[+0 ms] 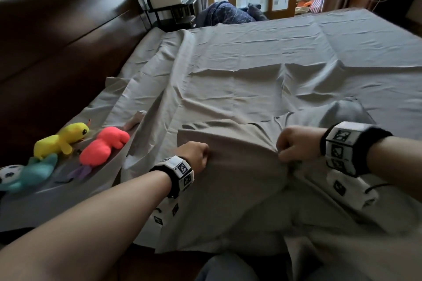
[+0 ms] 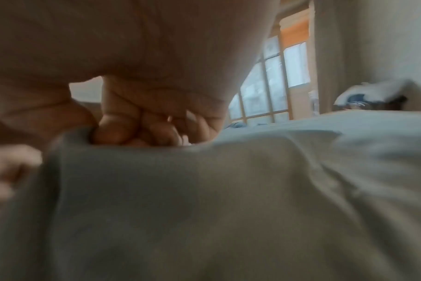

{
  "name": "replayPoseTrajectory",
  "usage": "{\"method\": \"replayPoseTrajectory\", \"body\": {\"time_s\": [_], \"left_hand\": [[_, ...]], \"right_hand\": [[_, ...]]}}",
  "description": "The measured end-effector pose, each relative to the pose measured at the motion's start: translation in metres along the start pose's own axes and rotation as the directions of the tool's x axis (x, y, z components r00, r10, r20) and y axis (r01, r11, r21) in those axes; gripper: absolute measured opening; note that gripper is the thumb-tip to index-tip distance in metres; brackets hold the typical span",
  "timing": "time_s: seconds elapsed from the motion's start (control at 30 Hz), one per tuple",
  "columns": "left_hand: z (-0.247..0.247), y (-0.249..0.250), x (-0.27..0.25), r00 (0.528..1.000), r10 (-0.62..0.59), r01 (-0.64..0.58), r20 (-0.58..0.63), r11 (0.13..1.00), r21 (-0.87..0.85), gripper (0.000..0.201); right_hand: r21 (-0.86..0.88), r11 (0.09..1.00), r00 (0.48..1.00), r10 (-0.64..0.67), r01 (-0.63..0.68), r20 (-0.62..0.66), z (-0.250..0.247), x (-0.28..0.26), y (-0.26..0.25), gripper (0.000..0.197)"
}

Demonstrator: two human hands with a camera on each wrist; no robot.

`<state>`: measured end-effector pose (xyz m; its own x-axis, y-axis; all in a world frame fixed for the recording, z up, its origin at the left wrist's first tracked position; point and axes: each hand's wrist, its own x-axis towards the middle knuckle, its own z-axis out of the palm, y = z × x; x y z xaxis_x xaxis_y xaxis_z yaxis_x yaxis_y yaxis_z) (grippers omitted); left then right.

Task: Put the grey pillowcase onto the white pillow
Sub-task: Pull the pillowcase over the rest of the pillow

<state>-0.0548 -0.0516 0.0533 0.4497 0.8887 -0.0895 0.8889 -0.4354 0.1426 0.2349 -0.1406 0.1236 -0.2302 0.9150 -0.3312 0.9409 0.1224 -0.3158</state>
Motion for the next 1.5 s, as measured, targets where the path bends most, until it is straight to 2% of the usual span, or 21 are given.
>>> {"method": "replayPoseTrajectory", "body": {"time_s": [0.03, 0.07, 0.13, 0.2, 0.27, 0.43, 0.57, 0.6, 0.67, 0.77, 0.87, 0.93, 1.07, 1.23, 1.3, 1.33, 1.37, 1.4, 1.43, 1.47, 1.5], "left_hand": [[0.001, 0.003, -0.001, 1.000, -0.011, 0.011, 0.000, 1.000, 0.003, 0.016], [0.003, 0.005, -0.002, 1.000, -0.031, 0.031, 0.002, 0.999, -0.009, 0.021], [0.003, 0.005, -0.001, 0.998, -0.060, 0.062, 0.029, 0.997, -0.046, 0.054], [0.000, 0.002, 0.002, 0.997, -0.067, 0.070, 0.038, 0.994, -0.079, 0.077], [0.000, -0.003, 0.010, 0.997, -0.071, 0.073, 0.022, 0.993, -0.097, 0.071], [0.002, -0.006, 0.027, 0.999, -0.027, 0.025, -0.023, 0.998, -0.066, 0.020], [0.010, -0.006, 0.033, 0.987, -0.094, 0.090, -0.133, 0.995, -0.036, 0.019], [0.012, -0.009, 0.035, 0.985, -0.088, 0.080, -0.146, 0.995, -0.059, 0.027], [0.012, -0.017, 0.038, 0.995, -0.044, 0.034, -0.094, 0.993, -0.110, 0.042], [0.011, -0.023, 0.045, 0.997, 0.014, -0.020, -0.078, 0.997, -0.070, 0.022], [0.010, -0.022, 0.046, 0.972, -0.017, -0.001, -0.235, 0.997, -0.076, 0.019], [0.006, -0.027, 0.045, 0.938, -0.009, -0.015, -0.346, 0.998, -0.066, 0.025], [-0.007, -0.052, 0.036, 0.917, -0.051, 0.055, -0.395, 0.998, -0.002, 0.021], [0.002, -0.076, 0.019, 0.955, -0.120, 0.169, -0.273, 0.972, 0.164, 0.025], [0.012, -0.077, 0.010, 0.949, -0.214, 0.241, -0.232, 0.966, 0.095, 0.032], [0.018, -0.079, 0.010, 0.936, -0.311, 0.315, -0.166, 0.949, 0.002, 0.037], [0.023, -0.082, 0.012, 0.908, -0.418, 0.413, -0.035, 0.905, -0.098, 0.042], [0.029, -0.086, 0.015, 0.856, -0.503, 0.516, 0.116, 0.839, -0.172, 0.049], [0.034, -0.090, 0.017, 0.810, -0.542, 0.584, 0.225, 0.781, -0.222, 0.054], [0.040, -0.094, 0.017, 0.789, -0.549, 0.610, 0.275, 0.751, -0.251, 0.054], [0.044, -0.096, 0.018, 0.803, -0.533, 0.593, 0.265, 0.759, -0.270, 0.046]], "right_hand": [[-0.042, 0.999, 0.999, 0.016, -0.014, 0.046, 0.001, -0.002, -0.003, 0.023], [-0.063, 0.998, 0.999, 0.020, -0.018, 0.029, 0.001, -0.004, -0.002, 0.024], [-0.005, 1.000, 0.990, -0.001, 0.001, -0.142, -0.004, -0.006, 0.001, 0.027], [0.024, 0.999, 0.988, -0.030, 0.034, -0.154, -0.007, -0.007, 0.004, 0.027], [-0.004, 1.000, 0.997, -0.024, 0.024, -0.077, -0.007, -0.009, 0.003, 0.028], [0.104, 0.995, 0.997, -0.002, 0.010, -0.074, -0.009, -0.005, 0.009, 0.024], [0.086, 0.995, 0.999, 0.044, -0.044, 0.001, 0.000, 0.004, 0.009, 0.023], [0.107, 0.993, 0.998, 0.053, -0.055, 0.027, 0.001, 0.007, 0.010, 0.021], [0.122, 0.989, 0.992, 0.066, -0.078, 0.105, 0.001, 0.010, 0.010, 0.020], [0.119, 0.987, 0.978, 0.080, -0.104, 0.193, 0.003, 0.013, 0.006, 0.021], [0.087, 0.988, 0.984, 0.114, -0.127, 0.140, 0.006, 0.018, 0.011, 0.019], [0.004, 0.990, 0.989, 0.142, -0.143, 0.038, 0.008, 0.021, 0.015, 0.020], [0.042, 0.995, 0.979, 0.097, -0.091, -0.178, 0.011, 0.033, 0.007, 0.025], [0.001, 1.000, 0.985, 0.028, -0.028, -0.169, 0.022, 0.053, -0.015, 0.025], [0.001, 1.000, 0.986, 0.012, -0.012, -0.165, 0.024, 0.058, -0.017, 0.027], [0.007, 1.000, 0.987, 0.008, -0.007, -0.162, 0.024, 0.060, -0.018, 0.028], [0.012, 1.000, 0.988, 0.008, -0.006, -0.155, 0.024, 0.062, -0.018, 0.028], [0.014, 1.000, 0.989, 0.011, -0.009, -0.146, 0.024, 0.064, -0.018, 0.028], [0.013, 1.000, 0.992, 0.020, -0.018, -0.125, 0.024, 0.066, -0.017, 0.028], [0.003, 1.000, 0.995, 0.024, -0.024, -0.101, 0.025, 0.068, -0.017, 0.028], [-0.015, 0.999, 0.996, 0.032, -0.033, -0.082, 0.025, 0.067, -0.016, 0.028]]}}
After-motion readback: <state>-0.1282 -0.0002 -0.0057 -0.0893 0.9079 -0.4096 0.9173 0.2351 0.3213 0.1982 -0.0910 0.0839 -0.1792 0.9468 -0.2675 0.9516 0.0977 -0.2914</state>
